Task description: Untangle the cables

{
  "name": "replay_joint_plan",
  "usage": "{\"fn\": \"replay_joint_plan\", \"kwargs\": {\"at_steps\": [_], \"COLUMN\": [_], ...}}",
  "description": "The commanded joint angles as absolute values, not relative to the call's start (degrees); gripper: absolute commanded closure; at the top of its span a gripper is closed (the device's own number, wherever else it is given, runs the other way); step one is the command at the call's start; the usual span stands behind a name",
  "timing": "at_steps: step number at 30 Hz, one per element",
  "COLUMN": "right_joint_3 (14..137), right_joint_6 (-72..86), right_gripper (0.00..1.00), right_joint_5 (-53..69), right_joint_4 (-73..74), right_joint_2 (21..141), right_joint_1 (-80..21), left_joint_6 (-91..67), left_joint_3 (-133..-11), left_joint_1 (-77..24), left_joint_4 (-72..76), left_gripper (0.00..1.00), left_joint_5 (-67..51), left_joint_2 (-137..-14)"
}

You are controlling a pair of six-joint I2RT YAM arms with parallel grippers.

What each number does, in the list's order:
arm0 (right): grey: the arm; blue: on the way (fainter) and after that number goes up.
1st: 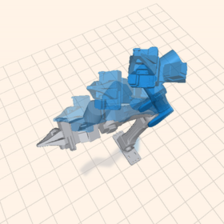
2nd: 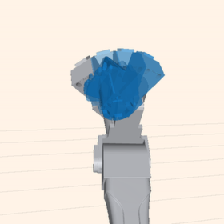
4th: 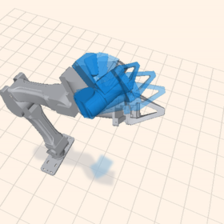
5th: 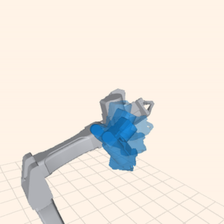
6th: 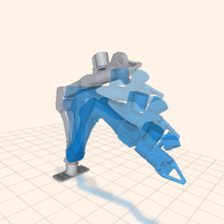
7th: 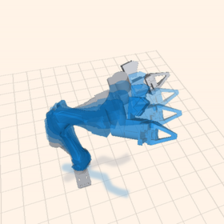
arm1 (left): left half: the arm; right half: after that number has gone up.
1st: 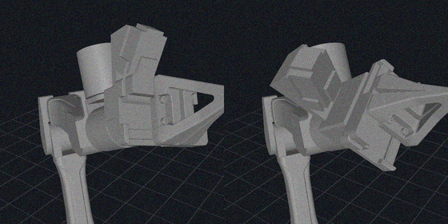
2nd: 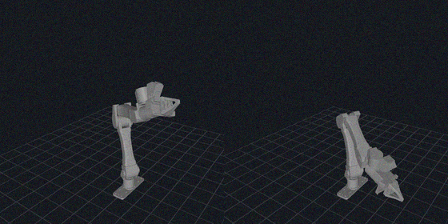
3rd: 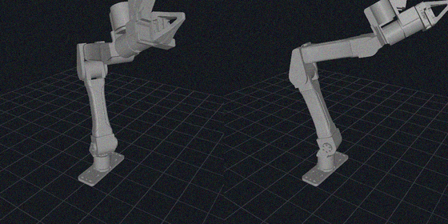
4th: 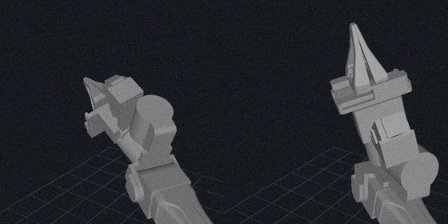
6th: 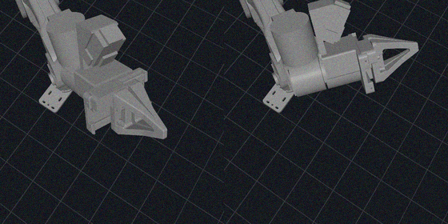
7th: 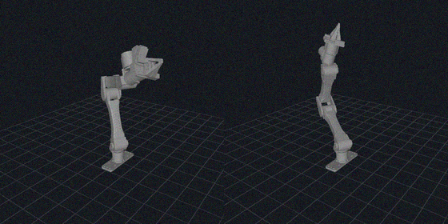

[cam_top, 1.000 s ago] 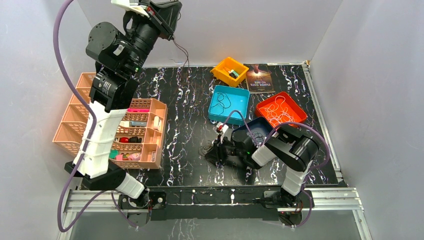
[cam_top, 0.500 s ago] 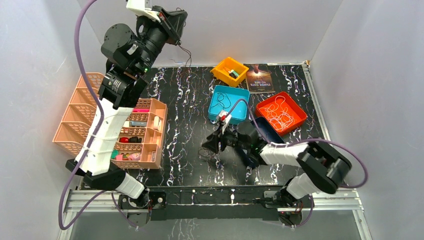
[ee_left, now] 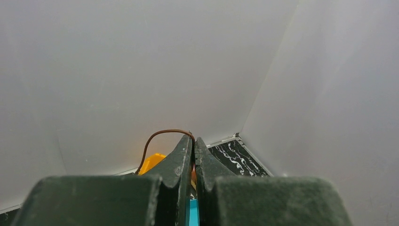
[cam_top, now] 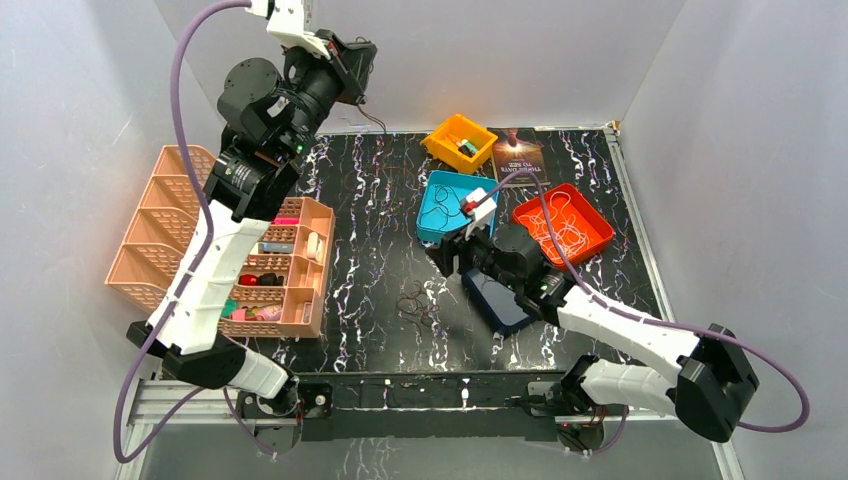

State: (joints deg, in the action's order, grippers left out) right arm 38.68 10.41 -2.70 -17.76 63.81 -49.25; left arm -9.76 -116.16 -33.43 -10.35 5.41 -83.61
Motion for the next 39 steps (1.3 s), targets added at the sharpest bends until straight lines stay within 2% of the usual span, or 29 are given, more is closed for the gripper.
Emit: {"fn": "replay_joint_plan", "kwargs": {"at_steps": [1, 5, 15, 21, 30, 39], "right_joint_3": [43.2, 45.7, 50.9, 51.8, 46.4, 42.2], "right_joint_6": [8.7, 13.0, 21.0, 23.4, 26.5, 28.3], "right_gripper": [0.28, 0.24, 0.23, 0.22, 0.22, 0.23], "right_joint_5": [-14.2, -19.2, -1.6, 2.6, -3.5, -3.6], "right_joint_4": [-5.7, 0.9, 8.4, 11.2, 11.4, 12.3], "right_joint_2": [62.2, 62.9, 62.0, 59.3, 52.3, 48.0], "right_joint_1": [-49.5, -47.5, -30.0, -20.9, -19.5, -19.5], "left_joint_6": [-10.2, -10.7, -11.7, -12.0, -12.5, -14.1], "left_joint_3": [-115.4, -114.6, -111.8, -112.9, -117.5, -124.4], "left_joint_1": [-33.1, -33.1, -33.2, -33.1, -33.1, -33.1], "left_joint_4": [-10.9, -13.7, -17.3, -19.2, -19.6, -19.3], "left_gripper": [1.0, 1.0, 1.0, 1.0, 1.0, 1.0], "left_joint_5": [6.1, 6.5, 7.4, 5.0, 1.1, -4.5], "left_joint_2": [-81.8, -83.1, -84.4, -87.0, -92.1, -99.4]}}
